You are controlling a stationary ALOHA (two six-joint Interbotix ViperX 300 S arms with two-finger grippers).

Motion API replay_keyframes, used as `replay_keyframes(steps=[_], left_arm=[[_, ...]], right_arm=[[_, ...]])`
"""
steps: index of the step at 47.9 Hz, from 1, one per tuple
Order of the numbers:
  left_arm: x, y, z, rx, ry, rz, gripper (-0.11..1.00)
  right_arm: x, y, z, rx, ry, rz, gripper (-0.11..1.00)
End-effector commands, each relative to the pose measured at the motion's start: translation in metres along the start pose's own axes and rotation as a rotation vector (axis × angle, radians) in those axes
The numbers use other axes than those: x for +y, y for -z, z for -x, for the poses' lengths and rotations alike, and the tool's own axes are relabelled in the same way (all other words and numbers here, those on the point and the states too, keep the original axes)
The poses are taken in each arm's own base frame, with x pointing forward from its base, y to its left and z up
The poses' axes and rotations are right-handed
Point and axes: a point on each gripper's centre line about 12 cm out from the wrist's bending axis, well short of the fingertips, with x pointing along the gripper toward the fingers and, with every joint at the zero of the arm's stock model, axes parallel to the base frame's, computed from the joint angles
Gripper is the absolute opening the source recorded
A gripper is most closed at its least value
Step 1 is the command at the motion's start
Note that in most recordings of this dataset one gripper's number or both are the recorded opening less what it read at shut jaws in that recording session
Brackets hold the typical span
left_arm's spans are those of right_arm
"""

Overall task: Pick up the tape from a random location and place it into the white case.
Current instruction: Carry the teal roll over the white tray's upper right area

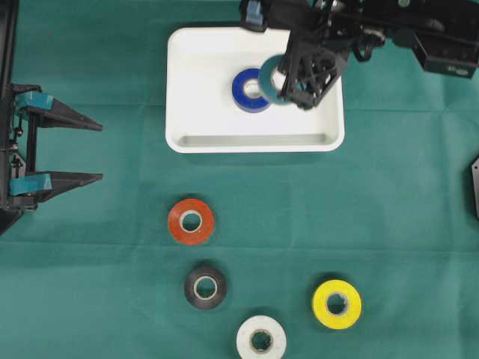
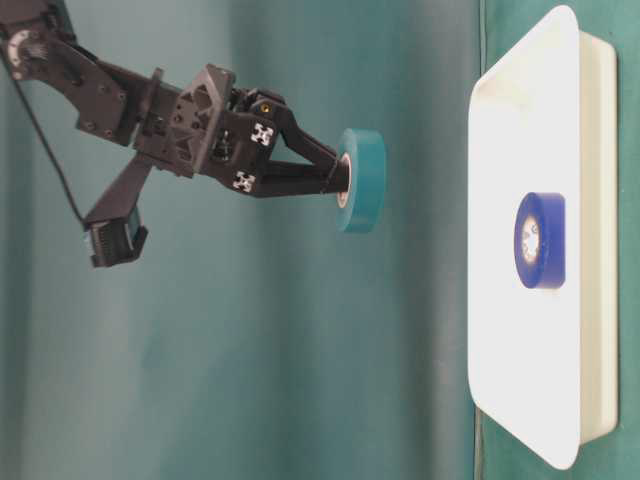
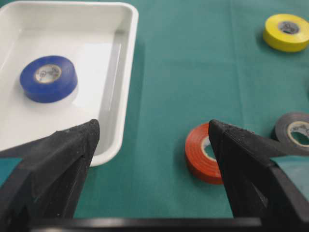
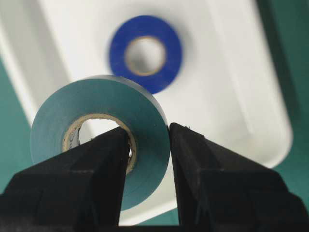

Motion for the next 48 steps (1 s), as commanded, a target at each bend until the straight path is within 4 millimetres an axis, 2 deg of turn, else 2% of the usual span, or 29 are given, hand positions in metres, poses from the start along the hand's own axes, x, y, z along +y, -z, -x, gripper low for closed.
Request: replay_keyframes(steps=[1,8,29,48], left_arm=[[0.0,-0.005,-0.001,-0.009,0.001,0.001,0.95],[0.0,-0.004,-0.001,-0.006,0.001,0.001,0.95],[0.0,-0.005,-0.001,-0.006,0.001,0.0,0.95],[0.0,-0.005,-0.001,-0.006,0.001,0.001,0.95]], right_arm=[[-0.008,-0.009,0.009,-0.048,0.001,-0.019,0.29],[-0.019,-0.012,0.007,-0.054,0.012,-0.043,0.29],[-0.027,-0.01,0.005,-0.047,0.031,-0.053,0.29],[-0.049,0.009,0.008,-0.024,0.059,-0.09,0.29]])
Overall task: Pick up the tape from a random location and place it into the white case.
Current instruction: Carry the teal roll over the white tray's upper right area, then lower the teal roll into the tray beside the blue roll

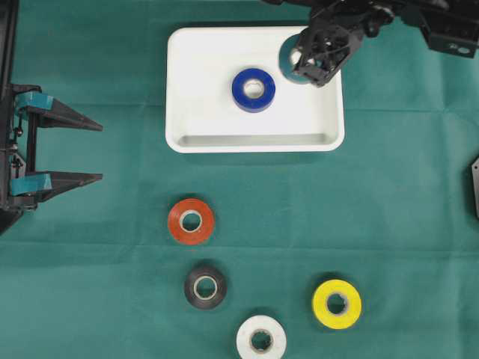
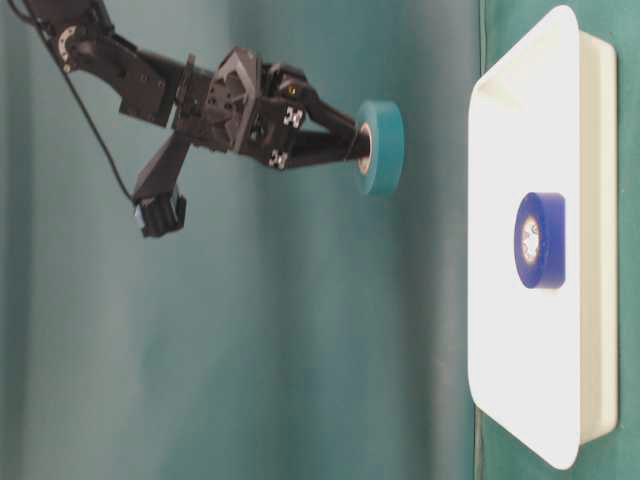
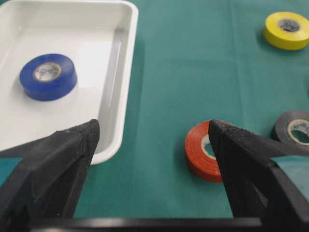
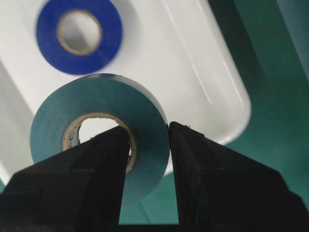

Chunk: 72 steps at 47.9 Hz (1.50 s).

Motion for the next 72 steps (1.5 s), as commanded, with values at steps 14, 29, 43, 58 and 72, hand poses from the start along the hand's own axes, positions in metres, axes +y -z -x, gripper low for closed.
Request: replay_keyframes(steps=[14,29,43,58,72], left_arm=[[-0.0002,-0.0052,-0.001,-0.011,0.001,0.001,0.95],[-0.0002,-0.0052,-0.001,-0.011,0.001,0.0,0.95],[-0.0002,-0.0045,-0.001,-0.009,0.001,0.001,0.95],[-0.0002,-0.0045,-0.001,-0.009,0.001,0.0,0.95],[-0.0002,-0.0045,-0.001,-0.009,0.001,0.001,0.95]], right_arm=[[-0.0084,-0.0014,0.019,-0.065,-0.003,-0.017,0.29],[-0.0083,-0.0018,0.019,-0.068,-0.003,-0.017,0.29],[-0.0083,-0.0018,0.019,-0.068,-0.003,-0.017,0.29],[-0.0083,-0.0018,0.019,-0.068,-0.003,-0.017,0.29],[-0.0082,-0.0015,0.0174,-0.066,-0.004,-0.02,0.29]])
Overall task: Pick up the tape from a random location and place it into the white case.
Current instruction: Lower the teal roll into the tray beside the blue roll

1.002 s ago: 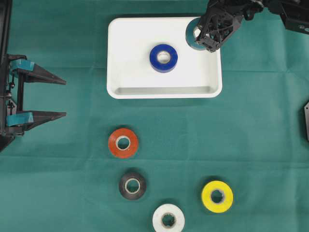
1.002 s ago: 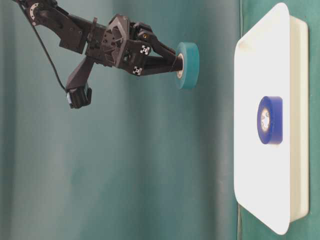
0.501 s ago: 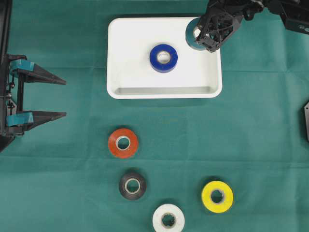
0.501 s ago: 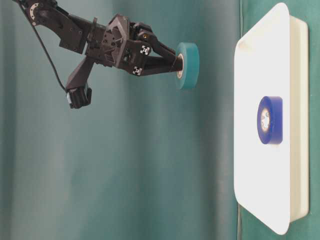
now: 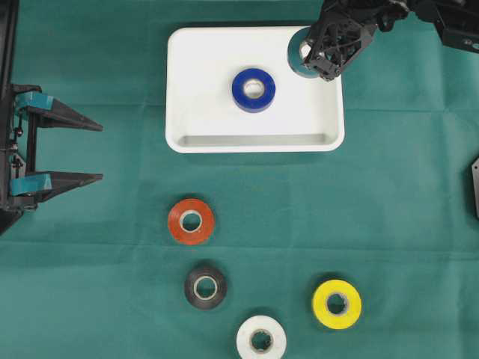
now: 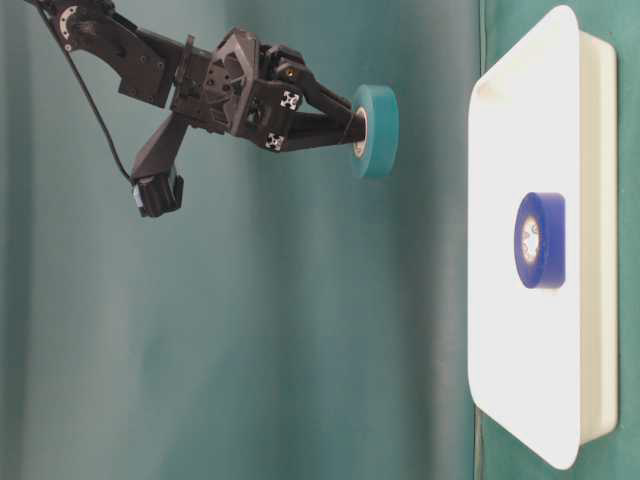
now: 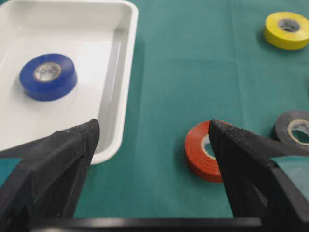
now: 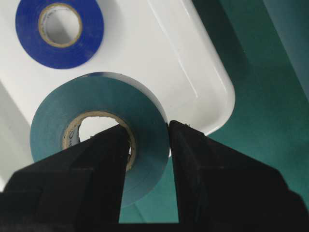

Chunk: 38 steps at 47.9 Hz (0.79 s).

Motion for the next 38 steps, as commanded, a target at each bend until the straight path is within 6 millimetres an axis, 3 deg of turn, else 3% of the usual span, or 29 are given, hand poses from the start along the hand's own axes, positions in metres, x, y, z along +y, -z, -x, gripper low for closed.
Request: replay_keyframes(steps=[1,16,38], left_arm=[[0.0,-0.005,-0.001,-0.009,0.001,0.001,0.95],[0.0,-0.005,-0.001,-0.009,0.001,0.001,0.95],[0.0,-0.005,-0.001,-0.009,0.001,0.001,0.95]], right_arm=[[0.0,-0.006,0.013,-0.047,-0.007,-0.003,0.29],[0.002,0.003,-0.017,-0.028,-0.01,0.0,0.29],[0.007,0.029,-0.079,0.014,-0.022,0.01,0.29]])
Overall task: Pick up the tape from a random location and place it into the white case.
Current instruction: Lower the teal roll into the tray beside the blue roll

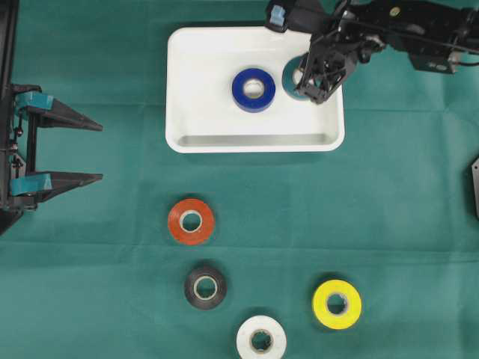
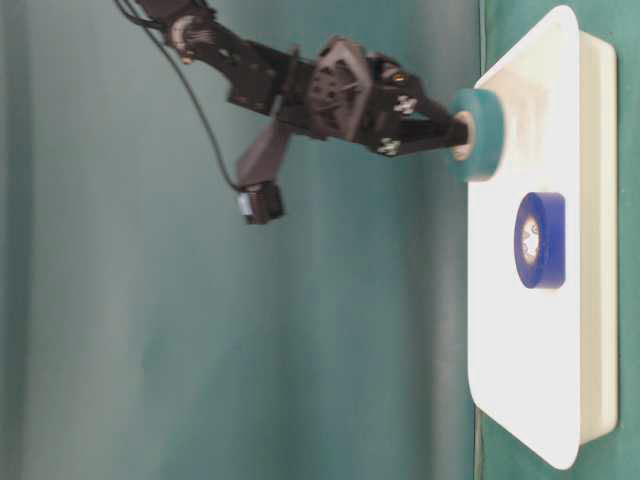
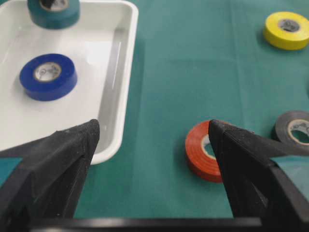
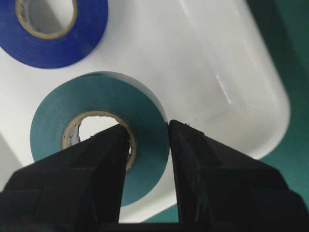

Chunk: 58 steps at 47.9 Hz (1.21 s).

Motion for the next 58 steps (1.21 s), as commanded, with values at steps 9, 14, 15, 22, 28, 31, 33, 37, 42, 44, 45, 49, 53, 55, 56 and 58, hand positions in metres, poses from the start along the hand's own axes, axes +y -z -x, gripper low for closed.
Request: replay_keyframes(steps=[9,14,15,22,28,31,33,37,42,44,45,49,53,55,56,58], left_arm=[[0.0,-0.005,-0.001,-0.009,0.001,0.003,0.95],[0.0,-0.004,-0.001,-0.008,0.001,0.003,0.95],[0.0,-0.005,-0.001,-0.011,0.001,0.001,0.95],[0.0,-0.005,-0.001,-0.009,0.001,0.001,0.95],[0.0,-0.005,-0.001,-0.011,0.001,0.001,0.95],[0.0,-0.005,-0.001,-0.011,0.001,0.001,0.95],[0.0,-0.005,-0.001,-0.012,0.001,0.003,0.95],[0.0,-0.005,-0.001,-0.012,0.001,0.003,0.95],[0.0,-0.005,-0.001,-0.011,0.001,0.003,0.95],[0.0,-0.005,-0.001,-0.011,0.001,0.003,0.95],[0.0,-0.005,-0.001,-0.011,0.001,0.003,0.95],[0.0,-0.005,-0.001,-0.011,0.001,0.001,0.95],[0.0,-0.005,-0.001,-0.011,0.001,0.001,0.95],[0.0,-0.005,-0.001,-0.011,0.001,0.003,0.95],[0.0,-0.005,-0.001,-0.011,0.001,0.003,0.95],[0.0,-0.005,-0.001,-0.011,0.001,0.003,0.95]], right_arm=[[0.002,0.002,-0.013,-0.012,-0.009,0.002,0.29],[0.002,0.003,-0.017,-0.017,-0.012,0.003,0.29],[0.003,0.004,-0.019,-0.013,-0.012,0.002,0.29],[0.003,0.005,-0.022,-0.012,-0.012,0.004,0.29],[0.003,0.005,-0.022,-0.012,-0.012,0.004,0.29],[0.003,0.005,-0.022,-0.012,-0.012,0.004,0.29],[0.003,0.005,-0.022,-0.012,-0.013,0.002,0.29],[0.003,0.005,-0.022,-0.012,-0.013,0.004,0.29],[0.003,0.004,-0.021,-0.011,-0.013,0.002,0.29],[0.003,0.005,-0.021,-0.01,-0.014,0.001,0.29],[0.003,0.005,-0.021,-0.01,-0.014,0.001,0.29],[0.003,0.005,-0.021,-0.003,-0.016,-0.006,0.29],[0.003,0.005,-0.021,-0.004,-0.016,-0.006,0.29],[0.003,0.005,-0.021,-0.008,-0.015,-0.003,0.29],[0.003,0.005,-0.021,-0.009,-0.015,-0.003,0.32],[0.003,0.005,-0.021,-0.01,-0.015,-0.002,0.43]])
